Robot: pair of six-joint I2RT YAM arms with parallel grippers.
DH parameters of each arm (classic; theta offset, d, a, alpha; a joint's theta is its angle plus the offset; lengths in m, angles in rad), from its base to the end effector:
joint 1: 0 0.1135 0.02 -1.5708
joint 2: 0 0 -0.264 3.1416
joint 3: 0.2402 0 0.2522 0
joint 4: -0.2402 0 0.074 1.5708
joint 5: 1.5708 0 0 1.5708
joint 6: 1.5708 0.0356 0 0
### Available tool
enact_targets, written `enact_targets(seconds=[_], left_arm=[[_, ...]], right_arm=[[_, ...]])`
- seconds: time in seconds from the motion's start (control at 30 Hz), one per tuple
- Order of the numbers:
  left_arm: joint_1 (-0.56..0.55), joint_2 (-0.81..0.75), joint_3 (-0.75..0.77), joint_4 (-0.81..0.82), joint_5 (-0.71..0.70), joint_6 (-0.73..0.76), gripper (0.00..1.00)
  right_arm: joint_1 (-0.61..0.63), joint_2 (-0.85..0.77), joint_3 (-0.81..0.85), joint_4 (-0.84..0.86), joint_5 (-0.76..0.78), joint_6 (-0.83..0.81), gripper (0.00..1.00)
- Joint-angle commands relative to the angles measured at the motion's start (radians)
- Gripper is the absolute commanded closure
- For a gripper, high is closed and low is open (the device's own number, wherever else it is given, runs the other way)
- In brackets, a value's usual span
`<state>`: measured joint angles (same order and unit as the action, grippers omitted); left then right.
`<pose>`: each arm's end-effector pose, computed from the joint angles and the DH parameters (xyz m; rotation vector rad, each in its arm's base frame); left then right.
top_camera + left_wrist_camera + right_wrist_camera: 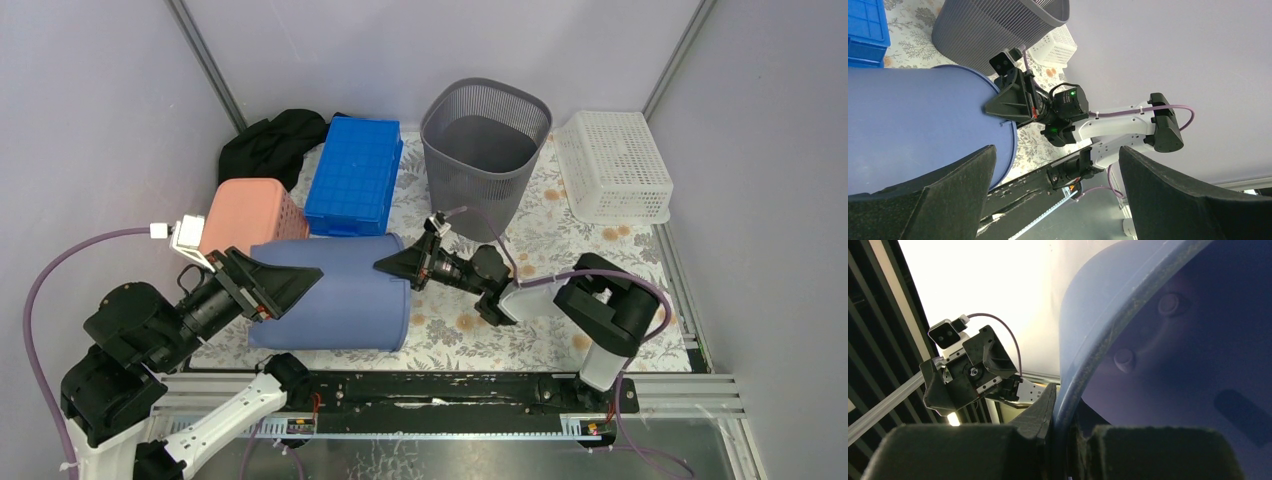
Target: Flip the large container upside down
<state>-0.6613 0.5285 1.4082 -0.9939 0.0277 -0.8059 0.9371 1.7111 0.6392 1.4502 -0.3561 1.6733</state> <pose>0.0079 -0.0074 0.4611 -0.1087 1.8115 -1.1023 0.1834 0.2705 0.2282 0.1818 1.6630 2.3755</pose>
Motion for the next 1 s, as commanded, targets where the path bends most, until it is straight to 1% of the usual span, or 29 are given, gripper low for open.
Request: enact_targets(seconds=[0.0,0.2,0.53,0.97], left_arm=[[-0.004,-0.012,0.015,0.009,-0.020,0.005,0.00],[-0.005,-0.012,0.018,0.004,-0.021,0.007,0.00],[-0.005,-0.013,0.010,0.003,-0.024,0.007,0.00],[-0.005,-0.015,-0.002,0.004,-0.026,0.009,0.00]], right_arm=[[0.030,0.023,0.123,0.255,0.041,0.001,1.00],[0.058,0.089,0.208,0.255,0.038,0.003,1.00],[0.098,0.206,0.292,0.257,0.035,0.000,1.00],[0.104,0.253,0.211,0.259,0.038,-0.018,1.00]])
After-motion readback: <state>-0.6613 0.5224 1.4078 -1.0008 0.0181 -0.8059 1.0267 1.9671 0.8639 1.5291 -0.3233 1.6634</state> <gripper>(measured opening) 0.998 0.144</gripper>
